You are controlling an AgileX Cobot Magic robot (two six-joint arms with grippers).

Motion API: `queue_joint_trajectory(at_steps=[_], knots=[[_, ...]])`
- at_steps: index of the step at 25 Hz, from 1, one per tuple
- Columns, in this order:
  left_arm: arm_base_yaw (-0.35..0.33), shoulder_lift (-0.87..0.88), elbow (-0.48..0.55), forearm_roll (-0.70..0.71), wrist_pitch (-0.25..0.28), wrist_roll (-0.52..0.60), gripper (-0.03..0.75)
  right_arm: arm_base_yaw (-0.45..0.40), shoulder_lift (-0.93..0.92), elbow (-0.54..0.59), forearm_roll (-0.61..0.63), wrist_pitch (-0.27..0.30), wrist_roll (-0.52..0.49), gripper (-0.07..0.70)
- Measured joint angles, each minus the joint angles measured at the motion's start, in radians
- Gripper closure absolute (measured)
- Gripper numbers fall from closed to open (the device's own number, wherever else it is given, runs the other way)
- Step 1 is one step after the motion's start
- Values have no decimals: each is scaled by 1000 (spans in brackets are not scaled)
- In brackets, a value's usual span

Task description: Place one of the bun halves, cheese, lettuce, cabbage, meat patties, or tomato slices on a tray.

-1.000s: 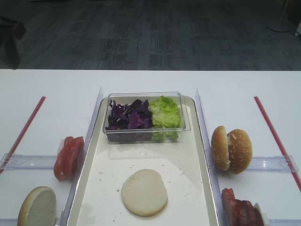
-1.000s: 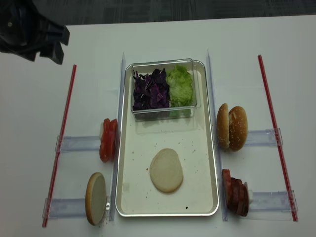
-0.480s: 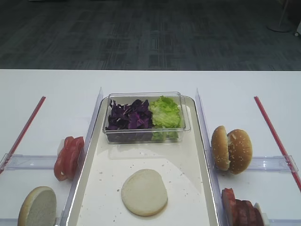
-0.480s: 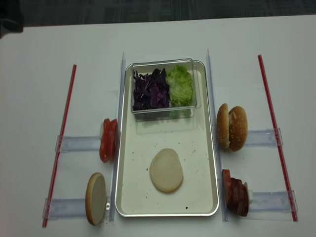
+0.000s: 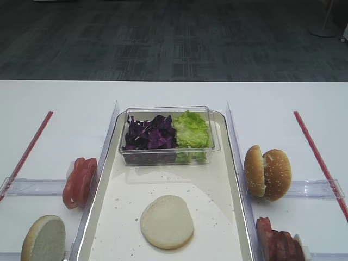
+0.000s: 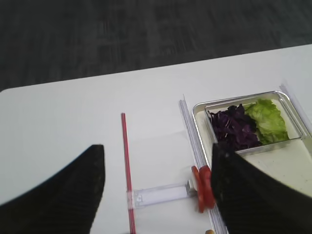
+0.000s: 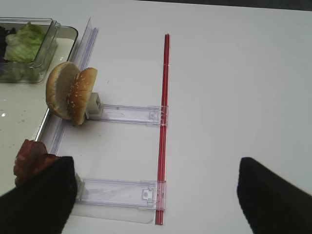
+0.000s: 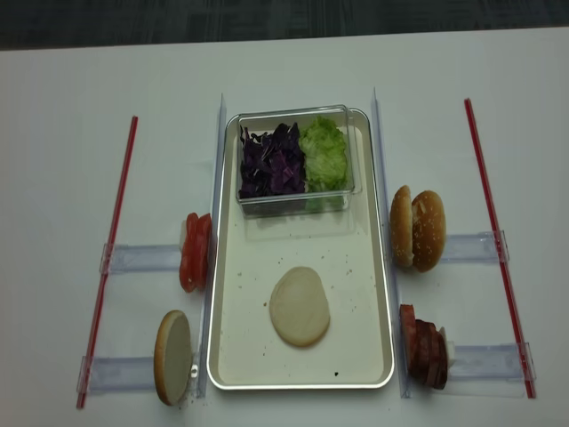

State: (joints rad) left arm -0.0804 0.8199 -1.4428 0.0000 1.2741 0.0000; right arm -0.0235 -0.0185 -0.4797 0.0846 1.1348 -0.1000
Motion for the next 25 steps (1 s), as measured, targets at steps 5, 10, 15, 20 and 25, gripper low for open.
queue_joint_trajectory(at_steps=[5,10,15,20,25], knots=[[2,-96,3,-5,4,0,286,0,0,0,0,0,0,-46],[2,-230,115,-5,4,0,286,0,0,0,0,0,0,-46],[2,-366,321,-5,8,0,286,0,0,0,0,0,0,-46],[2,-479,531,-5,8,0,286,0,0,0,0,0,0,-46],[2,-594,697,-5,8,0,286,0,0,0,0,0,0,-46]])
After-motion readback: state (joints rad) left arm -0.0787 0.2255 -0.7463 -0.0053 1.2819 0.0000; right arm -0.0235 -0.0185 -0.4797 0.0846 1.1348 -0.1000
